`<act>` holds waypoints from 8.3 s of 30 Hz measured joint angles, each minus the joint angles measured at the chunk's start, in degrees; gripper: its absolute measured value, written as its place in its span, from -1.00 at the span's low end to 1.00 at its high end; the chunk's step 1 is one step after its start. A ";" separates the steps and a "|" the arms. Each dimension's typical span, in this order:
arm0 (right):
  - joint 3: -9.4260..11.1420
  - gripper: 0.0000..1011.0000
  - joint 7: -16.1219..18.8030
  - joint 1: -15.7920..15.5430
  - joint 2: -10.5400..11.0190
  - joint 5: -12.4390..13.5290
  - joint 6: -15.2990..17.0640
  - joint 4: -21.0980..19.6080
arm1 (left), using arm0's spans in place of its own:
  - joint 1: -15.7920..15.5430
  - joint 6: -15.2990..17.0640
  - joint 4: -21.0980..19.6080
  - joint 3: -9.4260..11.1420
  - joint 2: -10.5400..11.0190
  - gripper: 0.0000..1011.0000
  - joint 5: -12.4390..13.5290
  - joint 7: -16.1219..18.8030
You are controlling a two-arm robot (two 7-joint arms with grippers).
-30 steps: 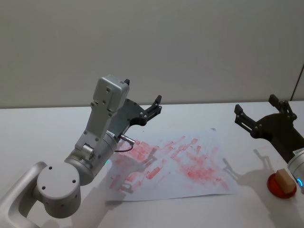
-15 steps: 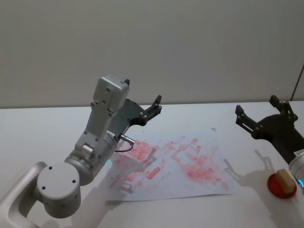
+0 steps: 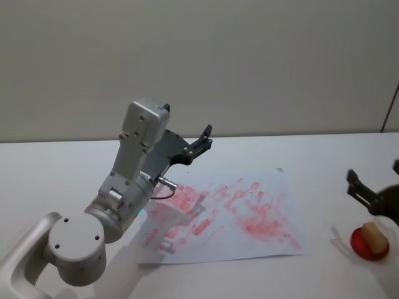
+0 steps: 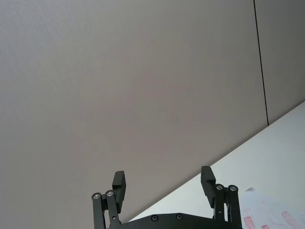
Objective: Use the one hand to pick up the stamp and affix it onto the A4 paper.
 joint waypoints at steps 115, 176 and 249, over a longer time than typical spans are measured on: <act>-3.69 -0.57 19.36 10.58 -5.36 -9.68 10.70 9.60 | 0.00 0.00 0.00 0.00 0.00 0.98 0.00 0.00; -3.92 -0.57 15.12 16.04 -8.26 -9.32 22.82 8.47 | 0.00 0.00 0.00 0.00 0.00 0.98 0.00 0.00; 4.19 0.50 6.53 -1.41 2.63 0.69 29.08 -1.84 | 0.00 0.00 0.00 0.00 0.00 0.98 0.00 0.00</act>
